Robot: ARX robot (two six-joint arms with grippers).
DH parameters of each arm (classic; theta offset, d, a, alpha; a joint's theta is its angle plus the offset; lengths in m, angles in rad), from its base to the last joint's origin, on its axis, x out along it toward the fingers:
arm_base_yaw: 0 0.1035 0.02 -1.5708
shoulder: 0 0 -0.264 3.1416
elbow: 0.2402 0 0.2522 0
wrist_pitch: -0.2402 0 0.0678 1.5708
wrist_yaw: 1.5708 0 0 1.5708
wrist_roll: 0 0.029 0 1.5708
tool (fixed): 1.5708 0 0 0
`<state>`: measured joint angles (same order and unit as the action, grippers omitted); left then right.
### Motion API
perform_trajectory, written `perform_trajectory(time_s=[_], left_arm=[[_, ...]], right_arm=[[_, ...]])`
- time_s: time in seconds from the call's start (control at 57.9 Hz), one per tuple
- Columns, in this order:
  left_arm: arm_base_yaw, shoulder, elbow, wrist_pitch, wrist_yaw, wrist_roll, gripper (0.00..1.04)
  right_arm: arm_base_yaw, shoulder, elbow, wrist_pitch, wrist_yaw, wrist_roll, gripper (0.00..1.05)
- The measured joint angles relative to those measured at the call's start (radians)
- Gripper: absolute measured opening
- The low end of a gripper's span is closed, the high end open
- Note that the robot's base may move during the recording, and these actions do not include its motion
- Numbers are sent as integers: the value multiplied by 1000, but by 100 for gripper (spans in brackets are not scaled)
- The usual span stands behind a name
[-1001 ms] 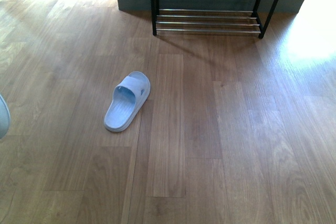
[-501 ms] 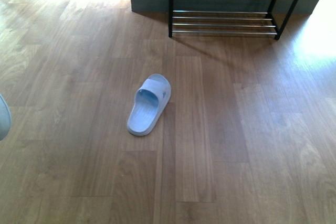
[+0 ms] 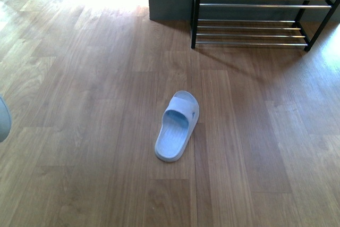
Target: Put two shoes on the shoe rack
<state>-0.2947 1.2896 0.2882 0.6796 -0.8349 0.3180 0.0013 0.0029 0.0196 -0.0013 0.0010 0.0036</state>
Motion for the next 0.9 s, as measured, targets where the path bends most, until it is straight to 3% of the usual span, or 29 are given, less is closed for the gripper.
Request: perform_trajectory(time_s=[0.673,0.69,0.811,0.898], left_arm=[[3,0,0,0,-3,0,2],[3,1,0,0,-3,0,2],[3,0,0,0,-3,0,2],[1,1,0,0,0,0,2]], right_arm=[[0,0,0,0,-4,0,96],[-2,2,0,-1,-11,1,96],[-66,143,9,28,-316,87,96],[-17,316,13,154,-310,105,96]])
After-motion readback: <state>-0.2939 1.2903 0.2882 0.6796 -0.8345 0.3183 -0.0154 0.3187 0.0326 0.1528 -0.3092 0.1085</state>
